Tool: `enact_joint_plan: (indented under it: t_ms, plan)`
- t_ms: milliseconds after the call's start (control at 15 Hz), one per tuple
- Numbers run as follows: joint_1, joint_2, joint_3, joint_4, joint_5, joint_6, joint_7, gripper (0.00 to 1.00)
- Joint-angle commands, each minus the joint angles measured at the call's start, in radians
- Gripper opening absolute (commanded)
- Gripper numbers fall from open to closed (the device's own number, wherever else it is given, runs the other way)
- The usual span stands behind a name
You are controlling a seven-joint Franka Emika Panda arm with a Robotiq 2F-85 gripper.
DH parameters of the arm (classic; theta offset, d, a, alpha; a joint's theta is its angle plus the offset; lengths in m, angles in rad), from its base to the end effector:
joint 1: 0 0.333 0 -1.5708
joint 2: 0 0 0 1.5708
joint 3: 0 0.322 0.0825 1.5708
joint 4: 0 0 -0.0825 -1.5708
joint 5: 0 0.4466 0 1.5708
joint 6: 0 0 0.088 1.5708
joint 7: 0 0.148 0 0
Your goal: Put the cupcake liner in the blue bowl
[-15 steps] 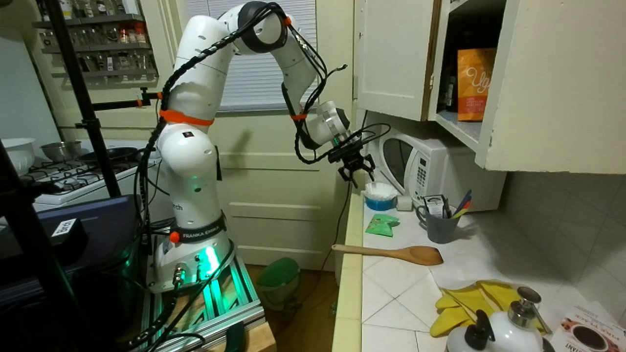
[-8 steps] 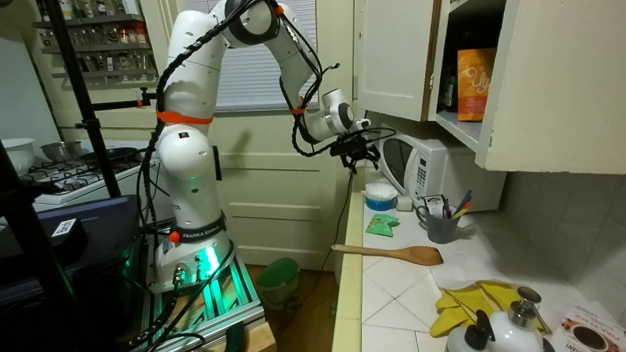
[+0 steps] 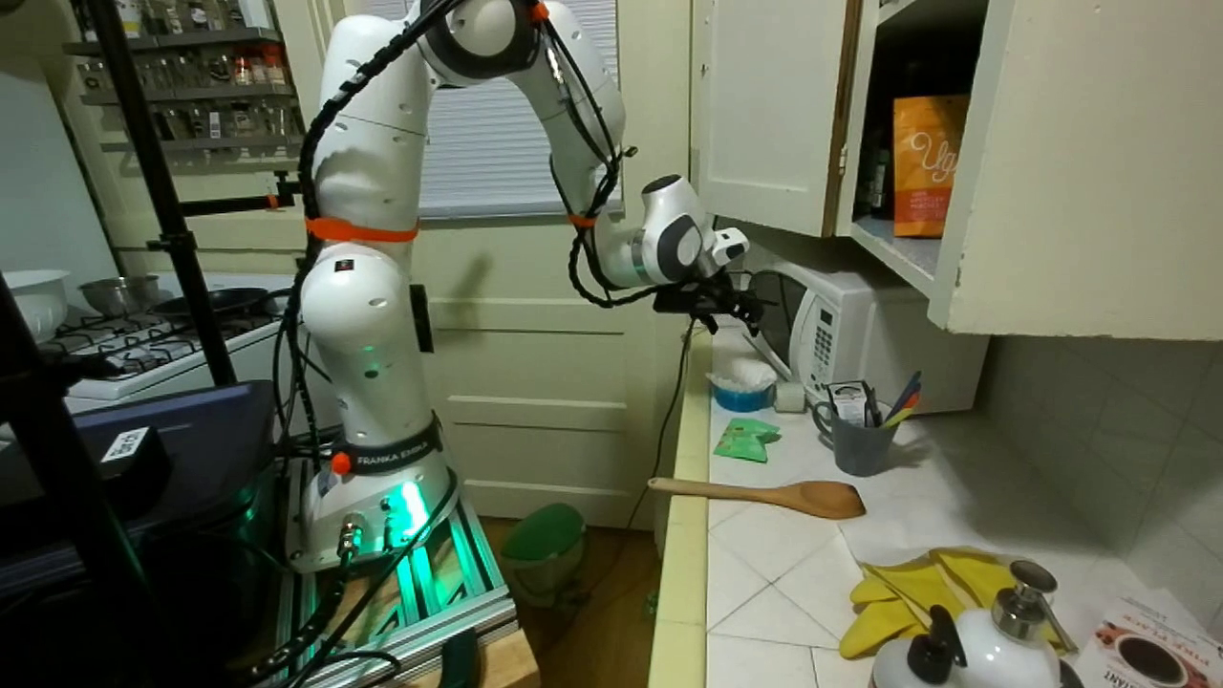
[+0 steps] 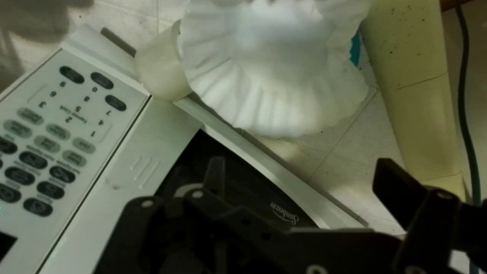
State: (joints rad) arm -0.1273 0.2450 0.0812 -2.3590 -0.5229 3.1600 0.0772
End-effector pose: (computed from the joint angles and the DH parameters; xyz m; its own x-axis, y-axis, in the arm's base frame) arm 0.6019 0.0188 0.1999 0.7847 0.3839 0.4867 0.3265 -0.9234 0.2020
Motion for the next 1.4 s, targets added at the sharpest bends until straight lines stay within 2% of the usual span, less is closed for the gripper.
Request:
enact_joint_plan:
  t_ms: [0,333,400,533,600,733,1067,1133,1333]
  plan:
    - [-0.118,0.009,0.112,-0.056,0.091,0.049,-0.019,1.0]
    - [-0.262,0.029,0.201,-0.055,0.129,0.149,0.018,1.0]
    - [-0.202,0.023,0.152,-0.042,0.11,0.112,0.01,1.0]
    - [-0.244,0.025,0.175,-0.042,0.11,0.124,0.011,1.0]
    - [-0.242,0.042,0.182,-0.024,0.128,0.104,0.03,1.0]
    - [-0.218,0.044,0.147,0.002,0.169,0.028,0.08,1.0]
    - [-0.249,0.104,0.182,0.074,0.218,-0.109,0.117,1.0]
    - [-0.163,0.11,0.118,0.077,0.345,-0.115,0.018,1.0]
    - [-0.097,0.127,0.068,0.102,0.424,-0.152,-0.012,1.0]
